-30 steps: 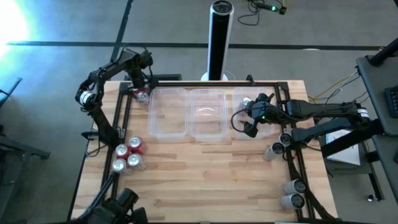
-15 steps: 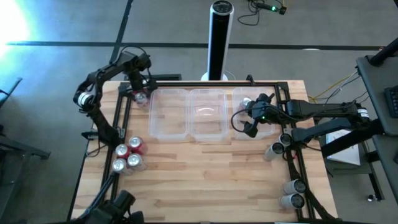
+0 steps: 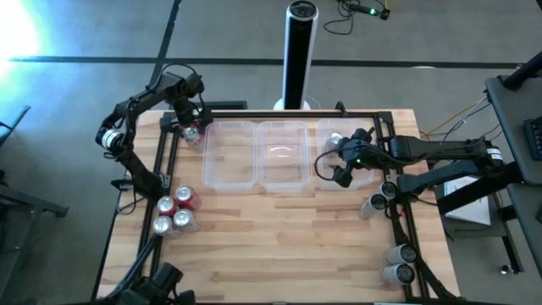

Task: Sort soda cans
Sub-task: Put the top red-silver soda can into the right transparent bin

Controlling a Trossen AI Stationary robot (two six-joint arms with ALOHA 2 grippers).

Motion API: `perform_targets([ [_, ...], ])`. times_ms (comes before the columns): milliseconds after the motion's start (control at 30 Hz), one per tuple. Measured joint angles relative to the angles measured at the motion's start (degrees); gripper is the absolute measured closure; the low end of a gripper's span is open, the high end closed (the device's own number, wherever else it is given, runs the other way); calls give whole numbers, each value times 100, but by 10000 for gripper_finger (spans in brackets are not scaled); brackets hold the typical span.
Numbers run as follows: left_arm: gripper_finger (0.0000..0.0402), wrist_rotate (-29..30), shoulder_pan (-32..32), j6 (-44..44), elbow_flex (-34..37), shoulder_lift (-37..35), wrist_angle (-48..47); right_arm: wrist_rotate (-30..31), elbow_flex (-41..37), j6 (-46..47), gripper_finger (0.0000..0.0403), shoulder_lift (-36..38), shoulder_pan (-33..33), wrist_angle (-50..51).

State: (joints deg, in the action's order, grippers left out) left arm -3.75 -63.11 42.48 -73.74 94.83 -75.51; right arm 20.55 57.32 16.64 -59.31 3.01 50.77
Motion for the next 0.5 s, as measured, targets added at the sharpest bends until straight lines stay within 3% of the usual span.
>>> perform_targets([
  [500,91,147,68,59,72,-19,151,0,0,38,42,2,0,27],
])
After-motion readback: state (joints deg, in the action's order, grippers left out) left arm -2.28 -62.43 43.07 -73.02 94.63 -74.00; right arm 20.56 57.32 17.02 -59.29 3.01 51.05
